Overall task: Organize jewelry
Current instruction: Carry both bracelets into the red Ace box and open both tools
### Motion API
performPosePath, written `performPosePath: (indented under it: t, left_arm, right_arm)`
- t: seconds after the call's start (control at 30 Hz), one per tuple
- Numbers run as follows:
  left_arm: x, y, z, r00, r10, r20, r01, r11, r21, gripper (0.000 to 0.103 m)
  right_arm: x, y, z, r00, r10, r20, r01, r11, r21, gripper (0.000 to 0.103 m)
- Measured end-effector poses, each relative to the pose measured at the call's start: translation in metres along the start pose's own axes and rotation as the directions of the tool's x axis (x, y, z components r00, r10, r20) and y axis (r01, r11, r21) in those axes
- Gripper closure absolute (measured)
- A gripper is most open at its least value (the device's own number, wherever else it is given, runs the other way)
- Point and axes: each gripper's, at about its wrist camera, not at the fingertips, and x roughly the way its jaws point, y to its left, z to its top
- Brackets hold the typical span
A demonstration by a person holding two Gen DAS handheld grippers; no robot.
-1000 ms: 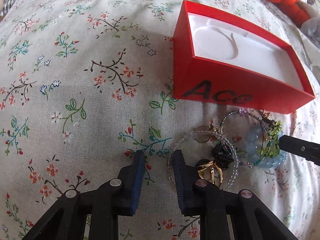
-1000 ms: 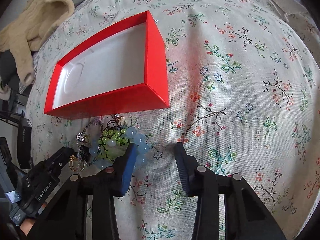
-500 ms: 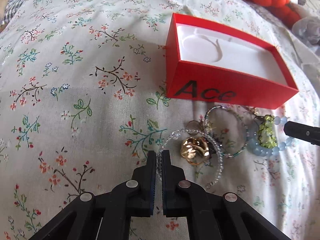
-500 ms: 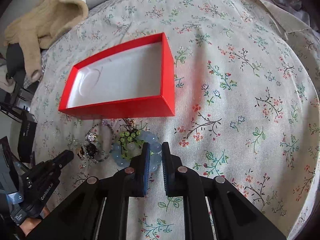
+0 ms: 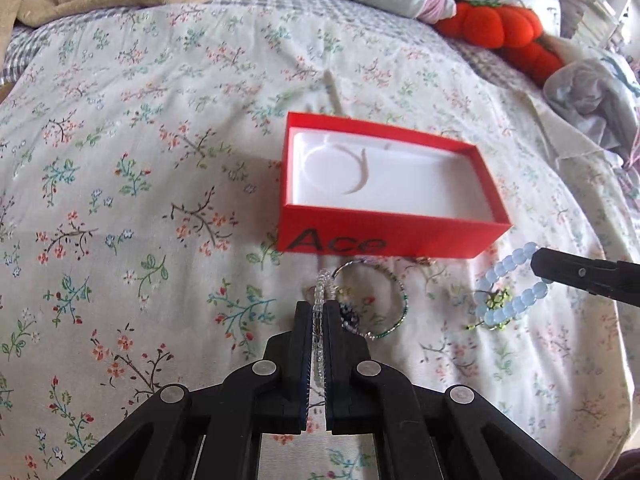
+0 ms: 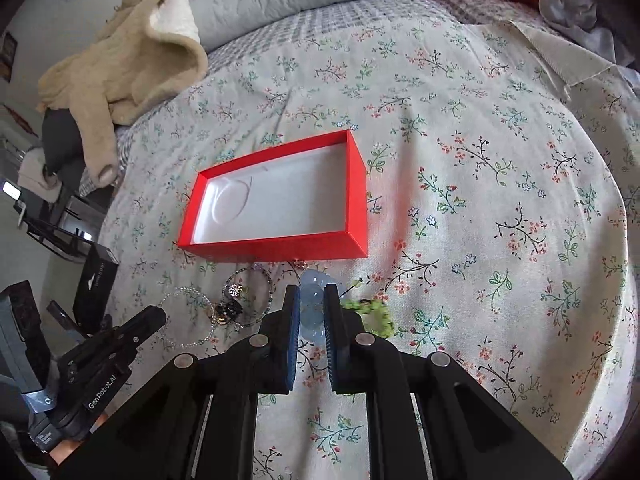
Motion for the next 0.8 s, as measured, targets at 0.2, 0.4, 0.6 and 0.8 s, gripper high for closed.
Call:
performPosePath:
  t: [0.2,0.4,0.6,0.8]
  left_arm:
    - [-0.011,-0.014,0.006,0.999,-0.019,0.027,0.019,1.0,0.016,0.103]
    - [-0.017,-0.022,0.023,0.998,-0.053,0.046,0.053,0.999,0.012,0.103]
    - [-0.015,-0.037,0.048,0.994,-0.09,0.064,0.089,0.996,0.016,0.103]
    - [0.002,-0.046,0.072,0.988,-0.141,0.07,0.14,0.99,0.008,0.103]
  right_arm:
    - [-0.018,0.001,0.005,0.999,0.04,0.029,-0.04,0.999,-0.001,0.091]
    - [-0.029,0.002,0.013,0.996,0.063,0.057,-0.064,0.998,0.009,0.091]
    - [-0.03,0.005,0.026,0.994,0.071,0.082,-0.073,0.997,0.023,0.091]
    - [-0.025,0.012,0.043,0.991,0.075,0.11,-0.078,0.997,0.022,0.091]
